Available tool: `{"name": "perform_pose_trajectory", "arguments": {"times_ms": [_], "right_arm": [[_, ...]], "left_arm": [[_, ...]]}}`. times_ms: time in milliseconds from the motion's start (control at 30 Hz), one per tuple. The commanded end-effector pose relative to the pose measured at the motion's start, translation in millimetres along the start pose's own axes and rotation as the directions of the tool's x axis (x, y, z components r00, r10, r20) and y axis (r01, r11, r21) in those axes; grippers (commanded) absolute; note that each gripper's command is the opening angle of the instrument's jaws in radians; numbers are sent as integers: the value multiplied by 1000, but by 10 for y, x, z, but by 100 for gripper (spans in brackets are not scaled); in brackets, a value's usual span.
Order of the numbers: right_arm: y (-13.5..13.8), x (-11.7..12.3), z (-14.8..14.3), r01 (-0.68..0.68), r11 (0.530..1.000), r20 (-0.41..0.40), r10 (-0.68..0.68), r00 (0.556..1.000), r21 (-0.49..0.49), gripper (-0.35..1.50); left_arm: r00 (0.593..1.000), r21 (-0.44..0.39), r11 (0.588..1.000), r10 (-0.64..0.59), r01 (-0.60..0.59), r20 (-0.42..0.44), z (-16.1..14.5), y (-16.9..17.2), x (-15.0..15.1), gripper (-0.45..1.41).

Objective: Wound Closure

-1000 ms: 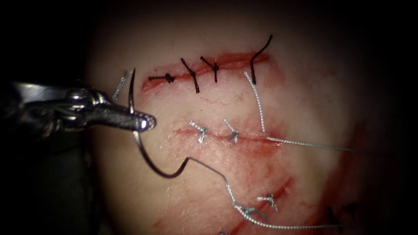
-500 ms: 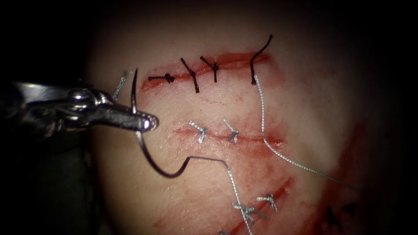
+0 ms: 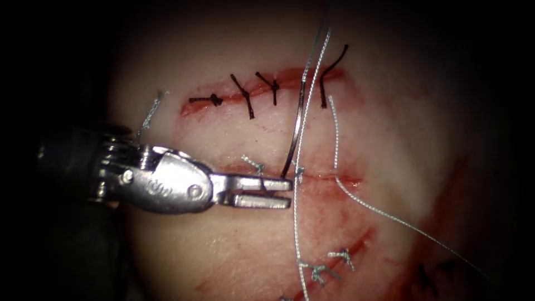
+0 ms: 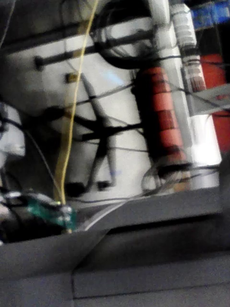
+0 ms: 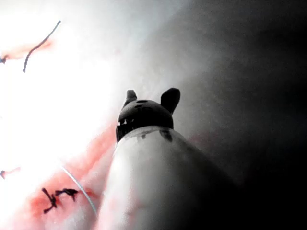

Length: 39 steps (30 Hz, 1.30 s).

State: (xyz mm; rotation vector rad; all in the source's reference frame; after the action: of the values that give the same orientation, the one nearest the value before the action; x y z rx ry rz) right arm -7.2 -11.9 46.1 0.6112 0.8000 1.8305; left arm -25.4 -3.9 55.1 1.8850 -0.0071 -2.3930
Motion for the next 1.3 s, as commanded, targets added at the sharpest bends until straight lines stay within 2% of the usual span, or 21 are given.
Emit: {"name": "perform_pose_trajectory", "arguments": {"times_ms": [33,100,167,200,267,300,333,433,500,600,767,900,933,1000,1033,1067,1167,1300], "right_arm": [[-28,-17,28,-35,996,49,31,998,86,68],[-64,-44,58,-93,979,131,70,989,179,106],[-80,-55,72,-120,967,134,91,987,224,98],[-90,-64,83,-143,949,137,108,985,282,61],[-94,-68,87,-132,945,138,94,986,299,61],[-100,-78,96,-111,942,161,62,985,317,66],[-105,-87,103,-78,942,159,27,987,326,61],[-114,-102,123,-32,942,142,-17,990,335,61],[-120,-112,135,-22,941,140,-27,990,338,74],[-129,-126,149,-11,939,147,-42,988,344,79],[-145,-134,169,31,937,123,-79,989,349,71],[-158,-142,184,27,931,104,-69,992,363,85],[-163,-146,188,25,928,103,-68,992,371,79],[-172,-152,197,23,927,99,-65,993,374,81],[-178,-154,204,28,925,92,-68,993,378,91],[-179,-155,206,27,923,93,-68,993,384,91],[-182,-155,209,31,919,87,-71,994,392,79],[-183,-153,218,55,919,71,-89,994,391,76]], "left_arm": [[999,4,999,32,-32,7,8,5,0,-45],[997,5,997,71,-71,13,14,13,14,-45],[996,1,996,84,-84,16,17,17,17,-45],[996,-1,996,84,-84,22,19,19,18,-45],[996,0,996,84,-84,22,21,18,18,-45],[996,5,997,83,-83,26,22,17,18,-45],[996,15,996,83,-83,34,23,16,17,-45],[996,24,996,82,-83,40,24,15,16,-45],[995,22,996,82,-83,54,24,15,15,-45],[992,17,995,100,-101,79,25,15,13,-45],[990,19,995,100,-103,100,30,16,11,-45],[989,22,994,102,-105,107,34,18,9,-45],[989,21,994,103,-106,110,35,19,9,-45],[988,17,994,103,-106,115,35,19,9,-45],[988,18,994,103,-105,116,36,19,9,-45],[988,18,994,103,-105,116,36,19,9,-45],[988,18,994,102,-105,116,36,20,10,-45],[989,22,995,95,-98,118,37,21,13,-45]]}}
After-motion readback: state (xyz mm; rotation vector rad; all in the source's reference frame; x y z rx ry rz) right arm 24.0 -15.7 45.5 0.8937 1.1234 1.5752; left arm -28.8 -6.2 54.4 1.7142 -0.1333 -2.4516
